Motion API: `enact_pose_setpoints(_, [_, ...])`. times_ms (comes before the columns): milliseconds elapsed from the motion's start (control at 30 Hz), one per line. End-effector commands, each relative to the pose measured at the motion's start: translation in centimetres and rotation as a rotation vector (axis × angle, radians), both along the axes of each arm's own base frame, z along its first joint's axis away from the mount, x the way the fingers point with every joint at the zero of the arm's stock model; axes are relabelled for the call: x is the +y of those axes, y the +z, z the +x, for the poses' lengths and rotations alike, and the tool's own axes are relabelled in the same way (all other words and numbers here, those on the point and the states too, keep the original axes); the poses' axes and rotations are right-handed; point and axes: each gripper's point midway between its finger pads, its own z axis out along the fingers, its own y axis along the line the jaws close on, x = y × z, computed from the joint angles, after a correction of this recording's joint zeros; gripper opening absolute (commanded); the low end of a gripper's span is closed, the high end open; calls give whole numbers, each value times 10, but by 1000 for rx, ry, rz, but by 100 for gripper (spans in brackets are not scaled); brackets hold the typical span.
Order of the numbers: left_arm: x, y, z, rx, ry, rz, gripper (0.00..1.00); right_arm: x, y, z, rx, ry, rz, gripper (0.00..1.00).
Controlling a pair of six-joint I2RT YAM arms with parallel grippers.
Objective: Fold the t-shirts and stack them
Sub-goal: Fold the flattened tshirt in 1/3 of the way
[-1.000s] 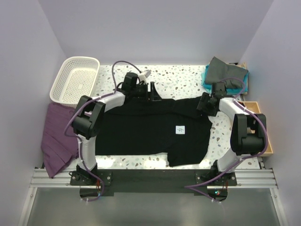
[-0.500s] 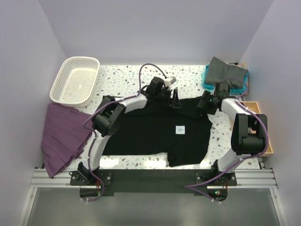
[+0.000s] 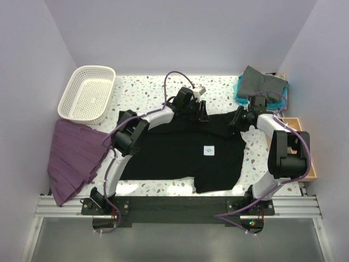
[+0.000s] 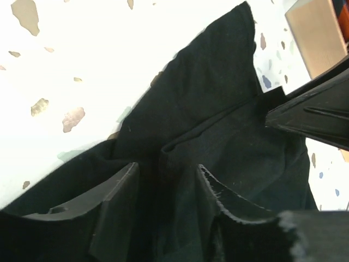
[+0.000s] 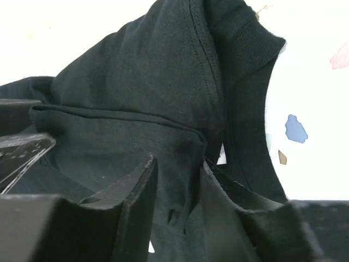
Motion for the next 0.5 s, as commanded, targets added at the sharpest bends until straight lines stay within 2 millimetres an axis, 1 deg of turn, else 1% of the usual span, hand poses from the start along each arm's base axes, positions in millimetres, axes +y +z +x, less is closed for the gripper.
enact_pose_setpoints(0, [-12, 7, 1, -34, -22, 8, 45, 3, 11, 13, -55, 16, 24, 33])
enact_pose_setpoints(33, [-13, 5, 0, -34, -22, 12, 38, 3, 12, 14, -58, 16, 24, 28])
enact_pose_setpoints(100, [-11, 4, 2, -35, -15, 15, 31, 4, 13, 14, -65, 25, 29, 23])
enact_pose_setpoints(133, [-12, 5, 2, -40, -14, 16, 24, 4, 13, 14, -66, 25, 31, 20])
enact_pose_setpoints(167, [-12, 3, 3, -42, -10, 22, 22, 5, 14, 14, -69, 30, 32, 13])
enact_pose_setpoints(200, [-11, 6, 4, -46, -5, 20, 19, 5, 15, 14, -70, 31, 34, 11])
enact_pose_setpoints(233, [-11, 7, 4, -50, -4, 21, 16, 6, 16, 13, -70, 33, 36, 10])
enact_pose_setpoints(267, [-11, 8, 3, -51, -5, 23, 14, 6, 20, 13, -78, 36, 35, 7])
enact_pose_setpoints(300, [-11, 15, 3, -61, -4, 15, 13, 8, 22, 11, -80, 42, 41, 7])
enact_pose_setpoints(333, [-10, 15, 0, -58, -8, 18, 10, 8, 26, 10, -87, 45, 44, 6])
enact_pose_setpoints(367, [-9, 19, 0, -66, -7, 9, 9, 9, 33, 8, -103, 51, 41, 7])
enact_pose_setpoints(400, [-8, 30, -2, -78, -5, 0, 8, 9, 35, 5, -102, 53, 40, 6])
enact_pose_setpoints(433, [-4, 26, -8, -60, -7, 7, 7, 9, 38, 3, -105, 52, 41, 6])
enact_pose_setpoints(467, [-7, 35, -7, -85, -7, -17, 7, 9, 42, 0, -113, 61, 35, 7])
